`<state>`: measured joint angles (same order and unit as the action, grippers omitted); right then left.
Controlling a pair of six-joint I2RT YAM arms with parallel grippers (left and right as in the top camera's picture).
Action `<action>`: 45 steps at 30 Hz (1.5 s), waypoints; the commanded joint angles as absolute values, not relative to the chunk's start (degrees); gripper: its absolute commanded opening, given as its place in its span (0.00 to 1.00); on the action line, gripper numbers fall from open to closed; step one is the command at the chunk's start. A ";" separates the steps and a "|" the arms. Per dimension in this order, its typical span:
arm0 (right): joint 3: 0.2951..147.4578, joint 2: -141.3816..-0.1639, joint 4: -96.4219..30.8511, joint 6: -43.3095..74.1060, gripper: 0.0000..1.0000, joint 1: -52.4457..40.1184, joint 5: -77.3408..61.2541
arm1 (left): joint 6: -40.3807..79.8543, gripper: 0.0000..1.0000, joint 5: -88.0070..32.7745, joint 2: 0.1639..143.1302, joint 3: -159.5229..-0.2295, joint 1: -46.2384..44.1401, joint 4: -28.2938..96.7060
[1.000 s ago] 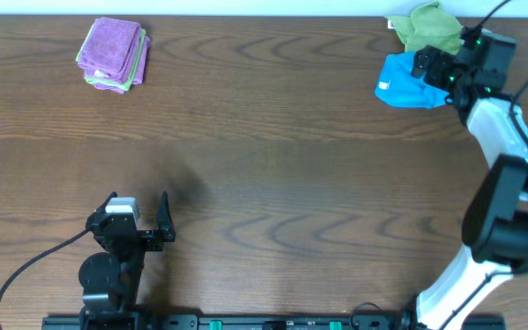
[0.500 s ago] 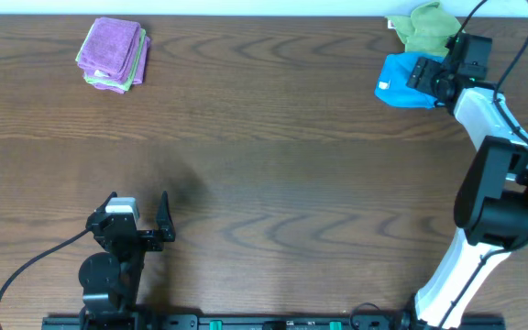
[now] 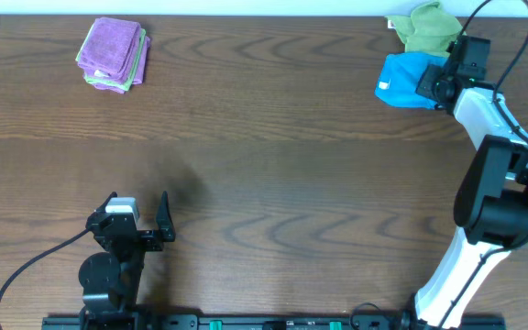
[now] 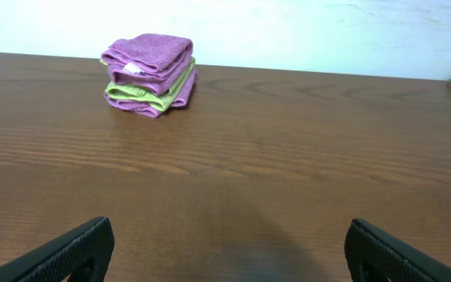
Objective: Fold the cloth
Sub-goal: 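Reach the right gripper to the blue cloth at top right and grasp it, then lift the blue cloth with the right gripper and drag it to table center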
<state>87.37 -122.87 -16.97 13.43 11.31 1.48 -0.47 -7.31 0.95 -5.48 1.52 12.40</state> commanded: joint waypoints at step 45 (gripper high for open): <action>90.45 -86.89 -41.60 2.94 0.01 -42.89 -20.40 | -1.15 0.95 -7.29 0.71 -3.97 1.85 13.02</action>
<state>89.95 -86.74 -42.17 2.37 -38.28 -16.49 -0.47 -7.31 0.95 -5.48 1.52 12.40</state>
